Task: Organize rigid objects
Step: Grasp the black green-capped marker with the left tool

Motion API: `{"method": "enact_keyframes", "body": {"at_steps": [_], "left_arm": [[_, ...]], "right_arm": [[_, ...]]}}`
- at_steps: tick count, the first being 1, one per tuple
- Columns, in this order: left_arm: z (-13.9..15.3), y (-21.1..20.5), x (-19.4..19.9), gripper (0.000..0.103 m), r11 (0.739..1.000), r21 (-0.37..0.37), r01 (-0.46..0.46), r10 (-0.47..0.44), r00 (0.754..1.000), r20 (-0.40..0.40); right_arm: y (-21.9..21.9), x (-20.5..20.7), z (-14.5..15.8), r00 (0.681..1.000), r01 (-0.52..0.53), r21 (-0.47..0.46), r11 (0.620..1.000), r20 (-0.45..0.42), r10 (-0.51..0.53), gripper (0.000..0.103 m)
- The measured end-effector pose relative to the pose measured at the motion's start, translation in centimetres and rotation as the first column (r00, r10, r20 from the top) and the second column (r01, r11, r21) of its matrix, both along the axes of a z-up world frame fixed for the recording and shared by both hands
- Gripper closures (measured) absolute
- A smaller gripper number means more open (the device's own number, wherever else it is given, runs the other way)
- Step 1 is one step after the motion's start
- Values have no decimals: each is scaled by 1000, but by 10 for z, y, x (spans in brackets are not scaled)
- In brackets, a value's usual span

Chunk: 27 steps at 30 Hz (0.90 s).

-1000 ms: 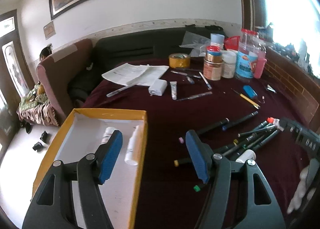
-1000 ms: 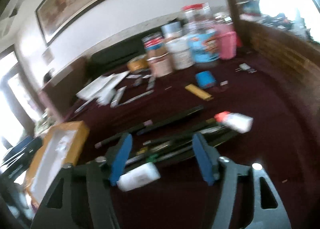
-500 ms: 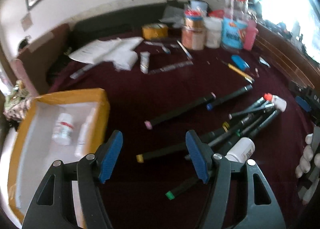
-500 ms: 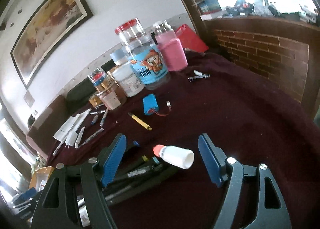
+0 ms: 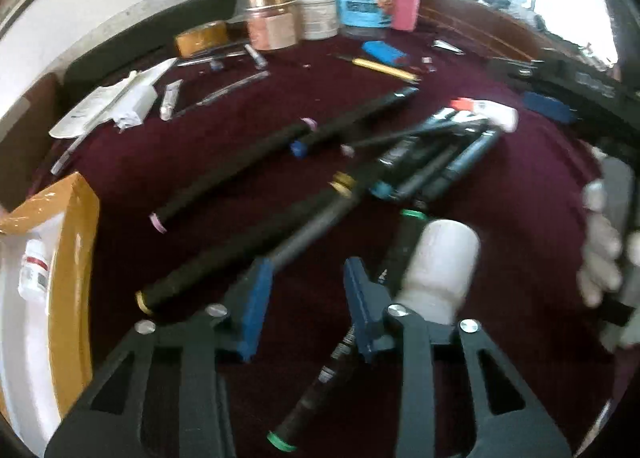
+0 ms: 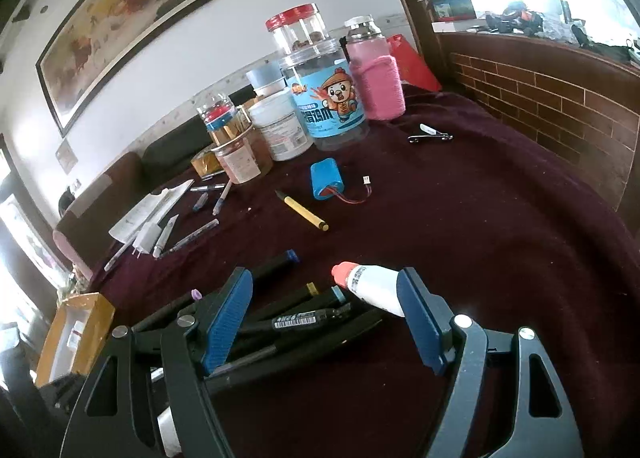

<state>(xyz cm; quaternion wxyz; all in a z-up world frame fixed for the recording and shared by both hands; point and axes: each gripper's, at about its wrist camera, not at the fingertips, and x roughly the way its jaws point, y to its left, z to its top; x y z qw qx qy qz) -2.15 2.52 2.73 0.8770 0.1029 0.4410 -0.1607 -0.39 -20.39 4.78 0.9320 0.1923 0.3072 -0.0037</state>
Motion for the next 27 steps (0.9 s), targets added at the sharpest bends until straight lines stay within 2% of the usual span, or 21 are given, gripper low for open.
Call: {"method": "enact_keyframes", "body": {"at_steps": [2, 8, 10, 11, 12, 13, 14, 15, 16, 18, 20, 22, 24, 27], "left_arm": [[0, -1, -6, 70, 1000, -25, 19, -20, 999, -29], [13, 4, 0, 70, 999, 40, -25, 21, 995, 94], [9, 0, 9, 67, 995, 98, 2, -14, 992, 122], [2, -5, 15, 65, 989, 144, 20, -36, 993, 109], [-5, -9, 18, 57, 984, 171, 44, -60, 994, 93], [-8, -13, 16, 56, 978, 200, 63, -88, 989, 118], [-10, -20, 11, 61, 969, 236, 78, -112, 985, 135], [-10, -22, 9, 68, 968, 238, 84, -117, 985, 129], [-8, -22, 8, 74, 971, 219, 94, -121, 986, 112], [-4, -21, 2, 103, 979, 166, 117, -131, 989, 74], [-7, -19, -1, 103, 984, 111, 141, -141, 990, -7], [-5, -16, -10, 103, 984, 107, 145, -146, 989, -3], [0, -5, -14, 103, 991, 39, 128, -127, 992, -25], [10, 8, -17, 102, 989, -48, 136, -137, 991, -5]], "right_arm": [[0, 1, -1, 1000, 3, 0, 1000, -5, -3, 33], [-1, 2, -3, 1000, 4, 1, 1000, -19, -4, 33], [0, 2, -4, 1000, 2, -2, 1000, -19, -2, 33], [0, 3, -4, 1000, 0, -4, 1000, -21, 0, 33], [1, 3, -4, 1000, -3, -7, 1000, -22, 3, 33], [2, 3, -4, 1000, -5, -10, 1000, -23, 5, 33], [3, 4, -4, 1000, -8, -18, 1000, -23, 7, 33], [4, 3, -4, 1000, -10, -24, 1000, -23, 10, 33], [5, 3, -4, 1000, -15, -27, 1000, -23, 14, 33], [7, 4, -4, 1000, -20, -31, 999, -24, 19, 33], [8, 5, -4, 999, -24, -35, 999, -26, 23, 33], [8, 5, -4, 999, -26, -33, 999, -30, 25, 33], [7, 4, -4, 999, -25, -26, 999, -31, 24, 33], [5, 4, -4, 999, -22, -7, 1000, -33, 22, 33]]}}
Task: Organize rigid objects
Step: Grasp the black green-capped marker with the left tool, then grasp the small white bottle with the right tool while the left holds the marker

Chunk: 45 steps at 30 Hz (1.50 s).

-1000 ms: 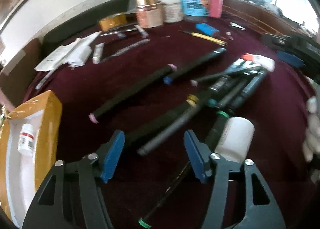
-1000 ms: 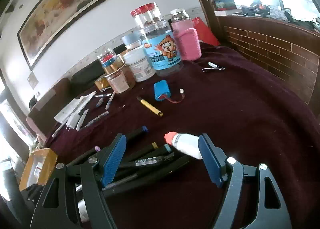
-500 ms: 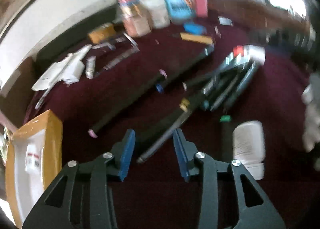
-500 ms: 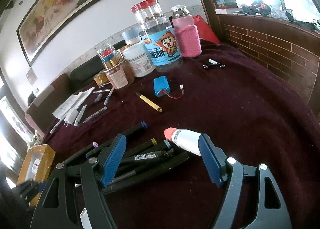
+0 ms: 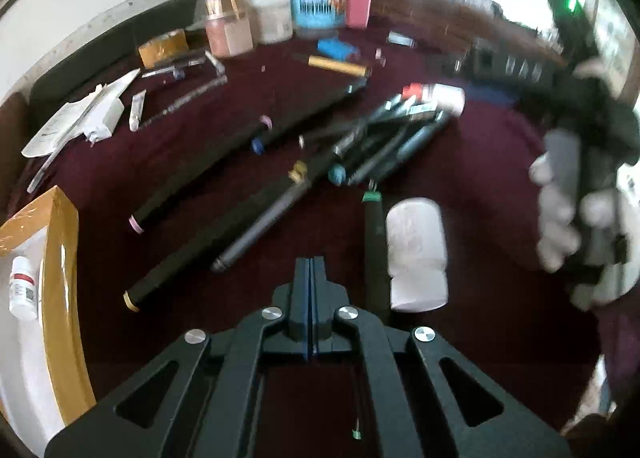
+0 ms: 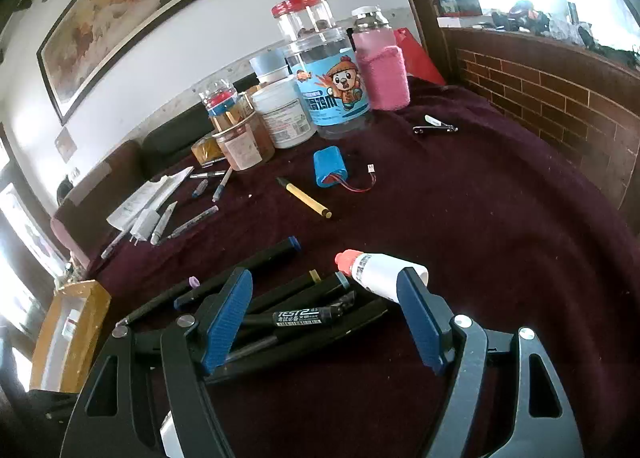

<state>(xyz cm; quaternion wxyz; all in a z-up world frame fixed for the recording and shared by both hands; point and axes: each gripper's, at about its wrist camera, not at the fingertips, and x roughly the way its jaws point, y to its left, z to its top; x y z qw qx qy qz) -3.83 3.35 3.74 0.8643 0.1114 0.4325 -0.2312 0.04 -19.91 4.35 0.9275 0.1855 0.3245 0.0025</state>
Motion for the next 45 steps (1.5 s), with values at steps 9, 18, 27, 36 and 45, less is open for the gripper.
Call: {"method": "enact_keyframes", "body": {"at_steps": [9, 18, 27, 36, 45], "left_arm": [[-7, -5, -27, 82, 998, -30, 64, -65, 997, -38], [-18, -30, -23, 85, 997, 40, 65, -66, 998, 18], [10, 10, -43, 91, 988, -150, -26, 30, 999, 23], [44, 72, -78, 91, 957, -276, -93, 125, 987, 100], [55, 146, -89, 91, 928, -300, -222, 269, 955, 124]], "right_arm": [[2, 2, -2, 1000, -13, 10, 1000, -12, 13, 33], [5, 3, -3, 1000, -10, -20, 1000, -19, 9, 33], [11, 6, -6, 997, -54, -30, 998, -58, 53, 33], [66, -49, -3, 944, -217, 92, 972, -234, 233, 34], [122, -34, -25, 916, -191, 1, 982, -359, 178, 61]]}}
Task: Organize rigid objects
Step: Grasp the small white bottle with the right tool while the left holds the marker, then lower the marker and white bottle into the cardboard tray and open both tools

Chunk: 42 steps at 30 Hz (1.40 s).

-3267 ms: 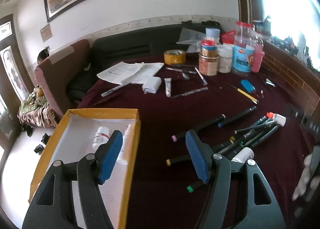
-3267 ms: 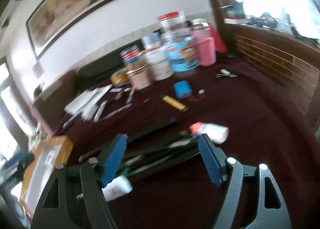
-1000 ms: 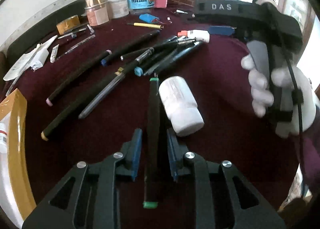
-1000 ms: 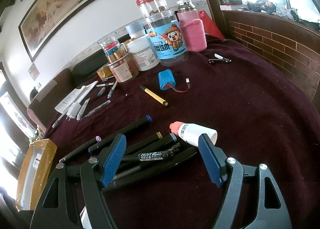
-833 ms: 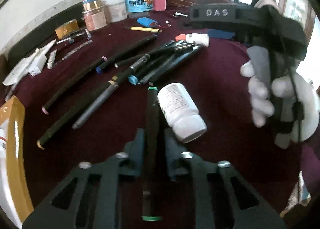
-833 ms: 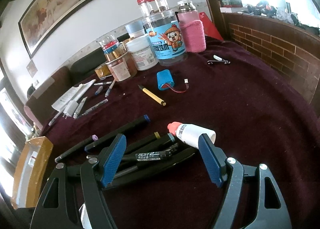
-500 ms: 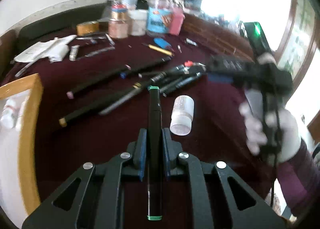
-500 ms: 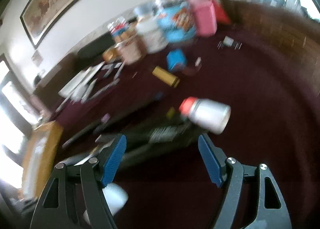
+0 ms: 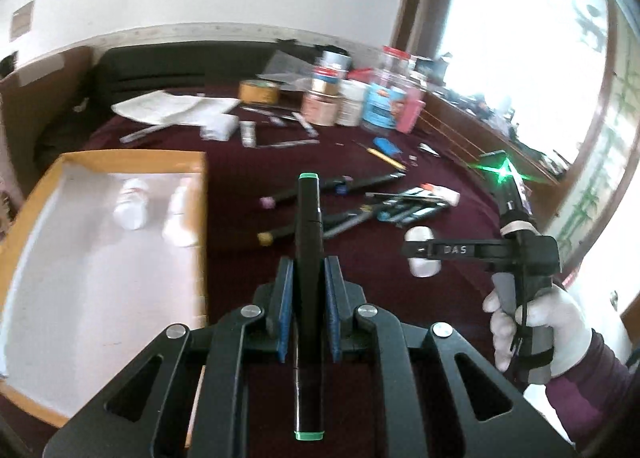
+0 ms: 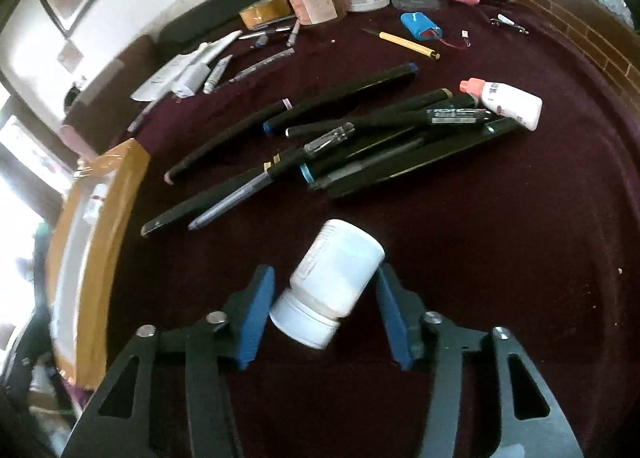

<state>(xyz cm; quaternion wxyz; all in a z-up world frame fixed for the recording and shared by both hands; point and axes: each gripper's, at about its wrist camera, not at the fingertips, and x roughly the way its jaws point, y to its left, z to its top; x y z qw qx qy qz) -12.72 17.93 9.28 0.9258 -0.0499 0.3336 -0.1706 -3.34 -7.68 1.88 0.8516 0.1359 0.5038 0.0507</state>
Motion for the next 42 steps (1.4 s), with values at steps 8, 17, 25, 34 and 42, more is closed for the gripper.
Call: {"method": "enact_keyframes", "body": {"at_steps": [8, 17, 25, 34, 42], "left_arm": [[7, 68, 5, 91, 991, 41, -124, 124, 992, -13], [-9, 124, 71, 91, 973, 49, -227, 231, 966, -113], [-42, 152, 127, 91, 958, 55, -282, 286, 929, -235], [-59, 177, 162, 91, 944, 50, -325, 325, 897, -300], [-64, 200, 160, 90, 925, -38, -377, 343, 875, -343]], "right_arm": [[7, -1, 4, 1000, 22, -66, 998, 6, -22, 74], [45, 2, 56, 991, -109, 93, 990, 83, 102, 73], [164, 27, 68, 944, -328, 175, 928, 83, 318, 73], [261, 66, 54, 914, -404, 176, 898, 49, 402, 73], [309, 94, 36, 900, -425, 201, 883, -10, 436, 73]]}}
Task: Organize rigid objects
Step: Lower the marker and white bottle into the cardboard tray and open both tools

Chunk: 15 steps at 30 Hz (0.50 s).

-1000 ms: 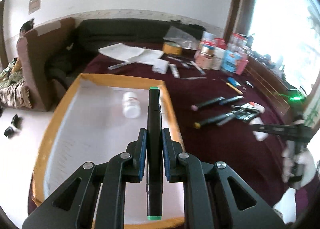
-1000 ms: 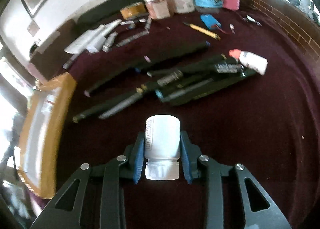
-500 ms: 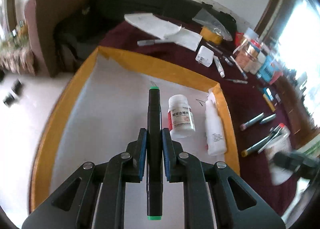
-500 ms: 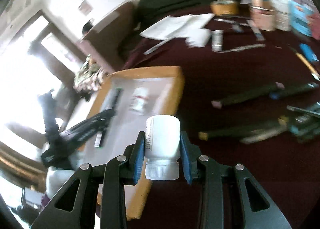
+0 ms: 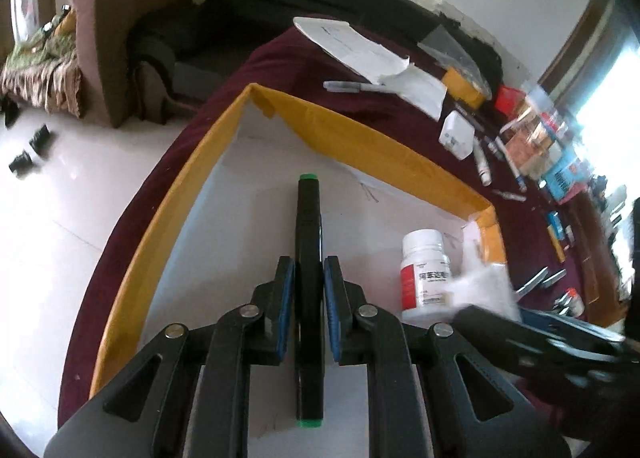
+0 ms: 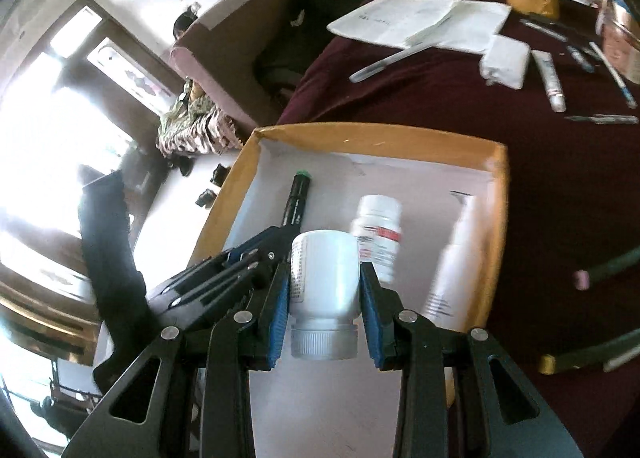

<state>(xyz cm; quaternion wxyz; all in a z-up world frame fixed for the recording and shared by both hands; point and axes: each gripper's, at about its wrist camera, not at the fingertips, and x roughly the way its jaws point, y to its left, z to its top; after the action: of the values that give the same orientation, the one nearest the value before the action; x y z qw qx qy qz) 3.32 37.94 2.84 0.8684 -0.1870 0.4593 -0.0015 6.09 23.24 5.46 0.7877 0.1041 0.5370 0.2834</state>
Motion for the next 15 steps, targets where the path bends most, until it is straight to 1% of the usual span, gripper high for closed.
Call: {"method": "enact_keyframes", "body": {"at_steps": [3, 4, 5, 6, 7, 8, 10, 12, 15], "left_arm": [[11, 7, -15, 88, 999, -14, -31, 31, 999, 15], [15, 11, -21, 83, 999, -34, -36, 37, 999, 29], [19, 14, -27, 81, 998, -54, -42, 45, 998, 46], [23, 18, -35, 76, 996, -59, -63, 66, 996, 57], [27, 21, -41, 72, 995, -73, -75, 80, 994, 71], [31, 26, -49, 68, 991, -106, -76, 86, 992, 94], [36, 31, -58, 67, 988, -130, -86, 101, 988, 115], [41, 36, -68, 66, 985, -138, -100, 120, 983, 140], [46, 41, -80, 58, 980, -152, -126, 150, 975, 162]], "right_arm": [[15, 6, -5, 1000, -15, -10, 1000, -5, 15, 73], [19, 7, -6, 1000, -17, -12, 1000, -5, 17, 73], [22, 10, -7, 1000, -18, -13, 1000, -8, 18, 73], [26, 12, -8, 1000, -18, -15, 1000, -10, 18, 73], [29, 15, -10, 1000, -15, -19, 1000, -11, 15, 73], [30, 16, -11, 1000, -13, -27, 1000, -10, 12, 73], [35, 19, -13, 1000, -10, -58, 998, 5, 10, 73], [37, 22, -16, 1000, -6, -80, 997, 10, 7, 73], [36, 24, -16, 1000, 8, -89, 996, 25, -6, 73]]}}
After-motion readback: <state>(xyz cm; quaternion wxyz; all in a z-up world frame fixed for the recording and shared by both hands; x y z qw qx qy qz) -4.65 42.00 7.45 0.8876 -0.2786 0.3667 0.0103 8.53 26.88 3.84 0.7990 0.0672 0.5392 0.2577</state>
